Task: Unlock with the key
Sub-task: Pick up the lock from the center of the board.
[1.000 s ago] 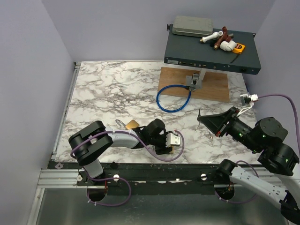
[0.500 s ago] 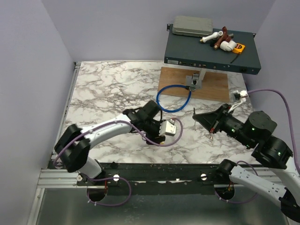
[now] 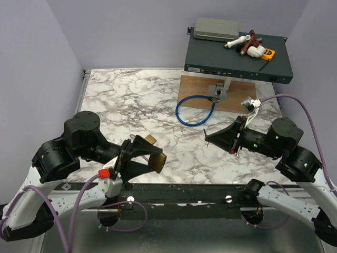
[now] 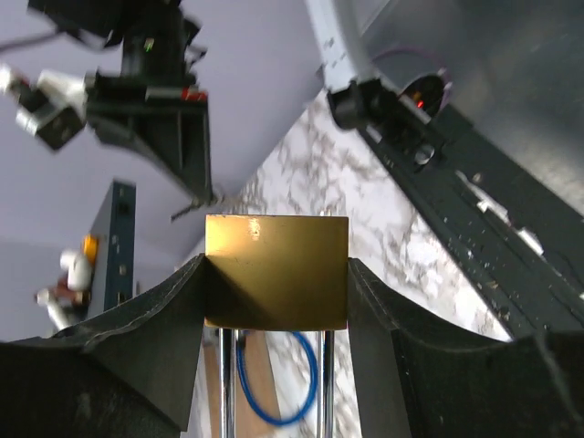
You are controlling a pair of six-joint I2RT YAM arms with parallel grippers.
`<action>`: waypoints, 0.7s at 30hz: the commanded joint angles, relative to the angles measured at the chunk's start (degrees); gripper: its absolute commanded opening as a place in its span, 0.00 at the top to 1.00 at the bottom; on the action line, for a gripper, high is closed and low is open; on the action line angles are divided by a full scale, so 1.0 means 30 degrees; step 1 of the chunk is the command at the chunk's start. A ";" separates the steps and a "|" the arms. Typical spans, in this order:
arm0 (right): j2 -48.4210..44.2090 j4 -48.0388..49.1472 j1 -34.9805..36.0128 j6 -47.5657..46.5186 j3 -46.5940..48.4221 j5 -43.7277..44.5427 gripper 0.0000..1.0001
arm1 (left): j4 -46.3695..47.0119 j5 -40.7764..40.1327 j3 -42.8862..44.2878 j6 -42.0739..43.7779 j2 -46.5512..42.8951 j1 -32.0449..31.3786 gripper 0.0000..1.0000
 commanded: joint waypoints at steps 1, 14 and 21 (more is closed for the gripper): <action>0.0182 0.0517 -0.0047 -0.1306 0.0936 -0.4521 0.99 | 0.1452 0.2564 -0.0011 0.1144 -0.0090 -0.1767 1.00; 0.1886 -0.0643 -0.0045 -0.2949 0.2031 -0.8352 0.99 | 1.5657 0.7559 -0.3330 -1.0996 -0.1169 0.0149 1.00; 0.2559 -0.1052 -0.0039 -0.3412 0.2635 -0.8588 0.99 | 1.3888 0.7060 -0.3630 -0.9660 -0.1117 0.0452 1.00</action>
